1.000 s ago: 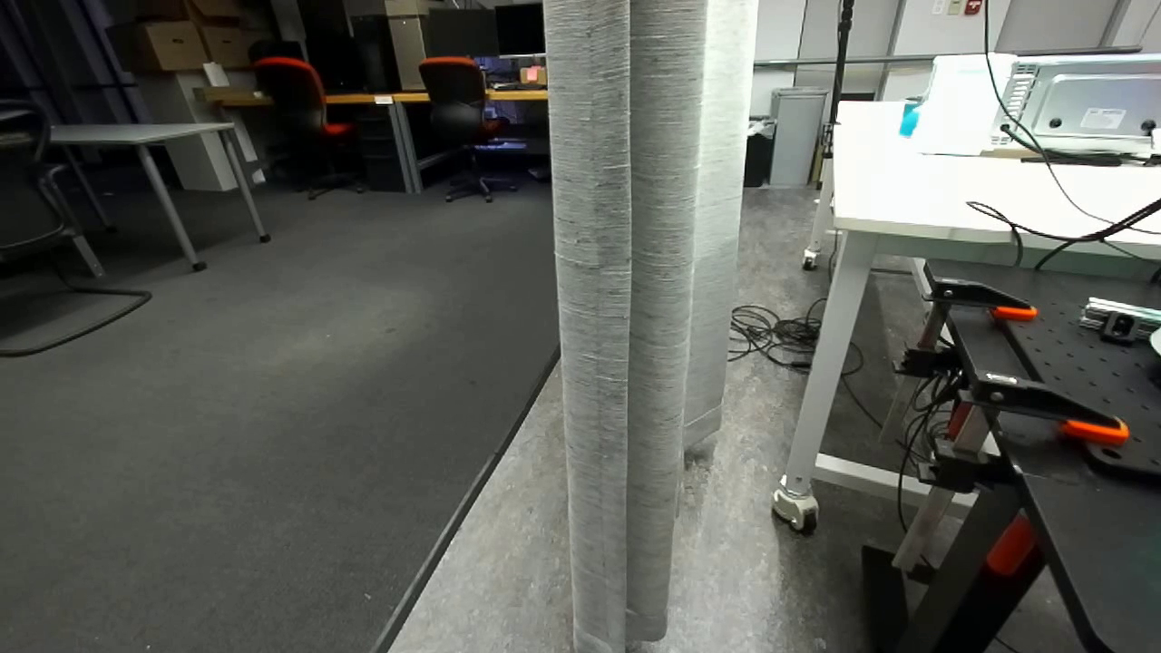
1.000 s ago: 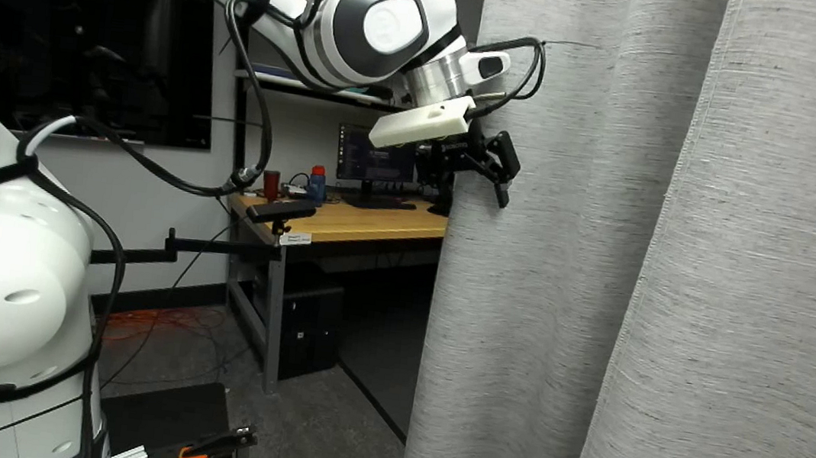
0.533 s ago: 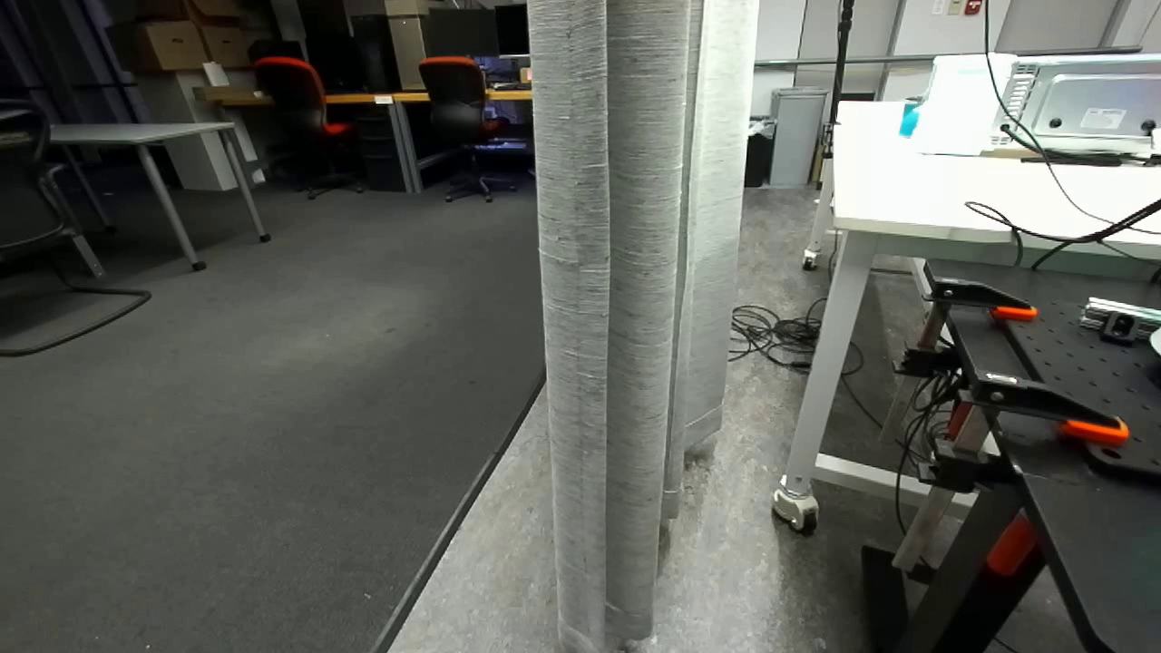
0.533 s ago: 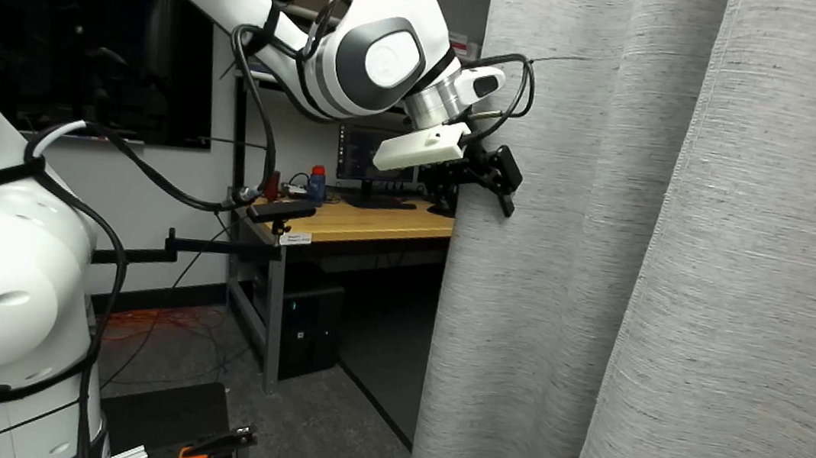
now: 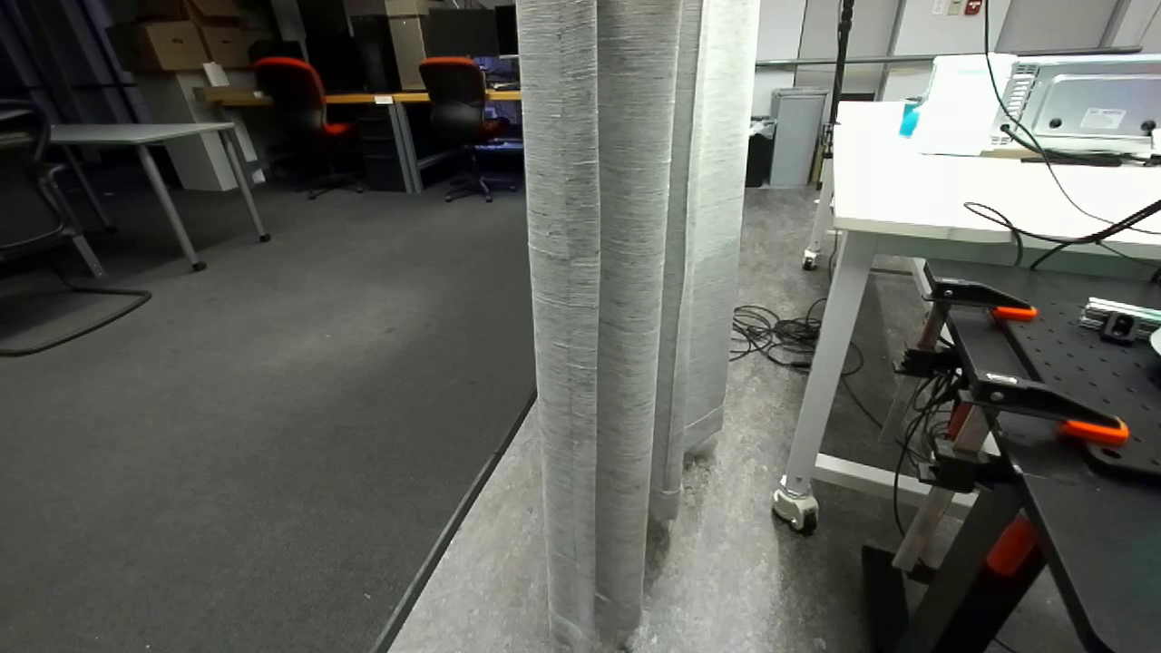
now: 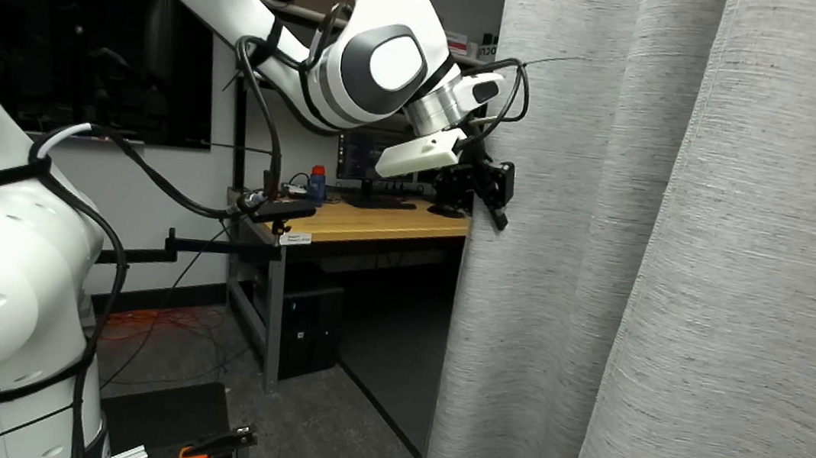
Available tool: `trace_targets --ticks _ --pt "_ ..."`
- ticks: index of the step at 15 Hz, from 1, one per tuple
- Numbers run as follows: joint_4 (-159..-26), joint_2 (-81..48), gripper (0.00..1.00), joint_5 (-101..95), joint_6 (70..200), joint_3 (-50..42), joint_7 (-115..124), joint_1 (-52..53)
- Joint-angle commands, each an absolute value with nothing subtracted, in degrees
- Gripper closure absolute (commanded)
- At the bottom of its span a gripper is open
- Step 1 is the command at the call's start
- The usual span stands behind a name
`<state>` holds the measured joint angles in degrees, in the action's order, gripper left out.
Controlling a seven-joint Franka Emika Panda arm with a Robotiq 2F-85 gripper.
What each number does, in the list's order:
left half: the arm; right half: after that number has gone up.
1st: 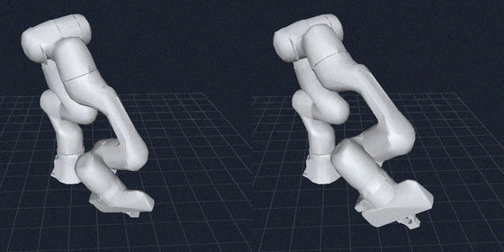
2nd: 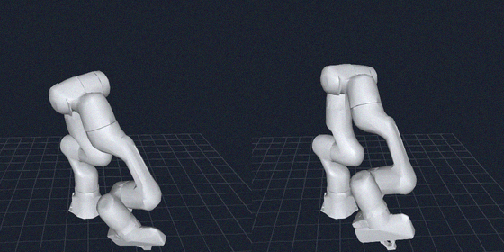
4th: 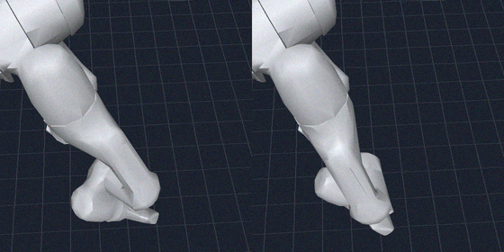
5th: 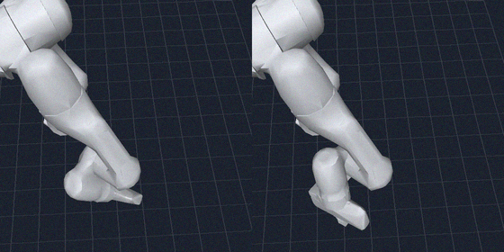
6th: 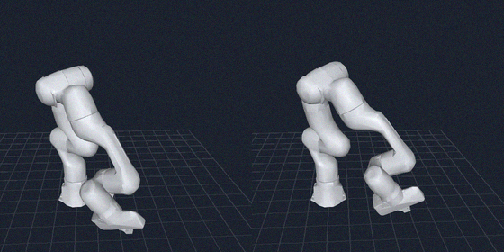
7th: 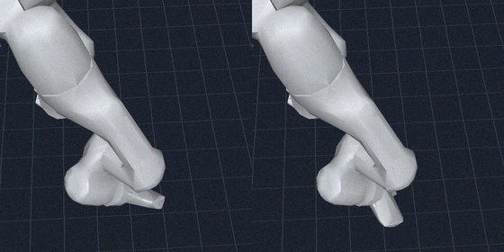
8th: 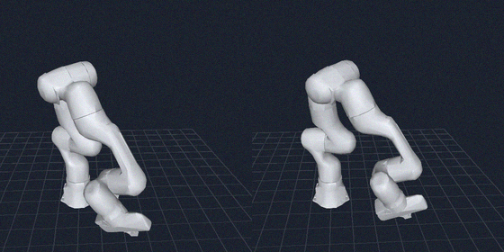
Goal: Close the curtain
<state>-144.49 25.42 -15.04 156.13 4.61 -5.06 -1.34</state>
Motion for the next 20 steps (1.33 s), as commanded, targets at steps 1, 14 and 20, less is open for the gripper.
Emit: trace_targets --ticks 1,14,20 --pt "-143.82 24.68 0.96 -17.39 156.95 6.71 -0.97 -3.72" --pt "-133.1 14.24 1.0 -21.14 149.07 15.74 2.86 -1.4" --pt "-125.14 6.55 1.0 -27.11 142.57 18.74 5.73 1.84"
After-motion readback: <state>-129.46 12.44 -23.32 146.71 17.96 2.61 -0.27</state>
